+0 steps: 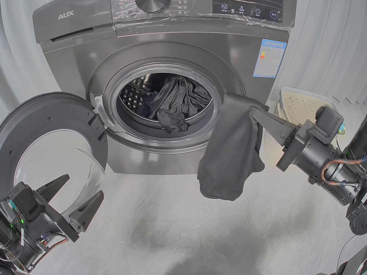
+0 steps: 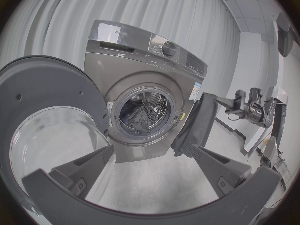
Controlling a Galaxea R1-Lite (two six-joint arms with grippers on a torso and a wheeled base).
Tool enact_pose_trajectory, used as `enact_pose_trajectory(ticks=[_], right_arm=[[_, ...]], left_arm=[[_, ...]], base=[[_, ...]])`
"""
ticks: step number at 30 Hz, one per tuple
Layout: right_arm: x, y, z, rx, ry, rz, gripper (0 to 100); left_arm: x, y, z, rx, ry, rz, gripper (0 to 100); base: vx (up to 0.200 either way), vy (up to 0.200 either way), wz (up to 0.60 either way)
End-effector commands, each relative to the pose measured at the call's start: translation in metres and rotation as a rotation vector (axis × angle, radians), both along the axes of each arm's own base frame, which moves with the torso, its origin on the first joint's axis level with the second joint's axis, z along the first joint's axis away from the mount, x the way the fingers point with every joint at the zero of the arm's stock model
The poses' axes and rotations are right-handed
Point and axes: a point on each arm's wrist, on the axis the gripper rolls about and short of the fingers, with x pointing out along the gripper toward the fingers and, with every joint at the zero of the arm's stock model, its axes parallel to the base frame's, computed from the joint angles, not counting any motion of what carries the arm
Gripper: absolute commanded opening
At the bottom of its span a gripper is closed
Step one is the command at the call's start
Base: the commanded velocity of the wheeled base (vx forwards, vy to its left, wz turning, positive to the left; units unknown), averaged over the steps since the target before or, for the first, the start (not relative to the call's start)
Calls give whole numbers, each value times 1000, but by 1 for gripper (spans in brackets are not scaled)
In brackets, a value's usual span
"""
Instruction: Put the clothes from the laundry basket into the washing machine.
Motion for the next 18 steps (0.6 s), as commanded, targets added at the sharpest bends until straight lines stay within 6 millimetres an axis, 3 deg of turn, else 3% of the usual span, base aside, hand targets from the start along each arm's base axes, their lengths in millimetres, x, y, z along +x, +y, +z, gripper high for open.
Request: enact_pose_trajectory(ticks=[1,5,18], right_arm=[[15,33,1,29,23,50,0],[26,49,4,76,-21,52,0],[25,58,4,83,-27,76,0]], left_arm=[[17,-15,-4,41,59,-19,100],[26,-25,-11,68,100,-105,100],[48,-41,-14,48,179,-386,100]], base=[[0,0,0],[0,0,0],[0,0,0]])
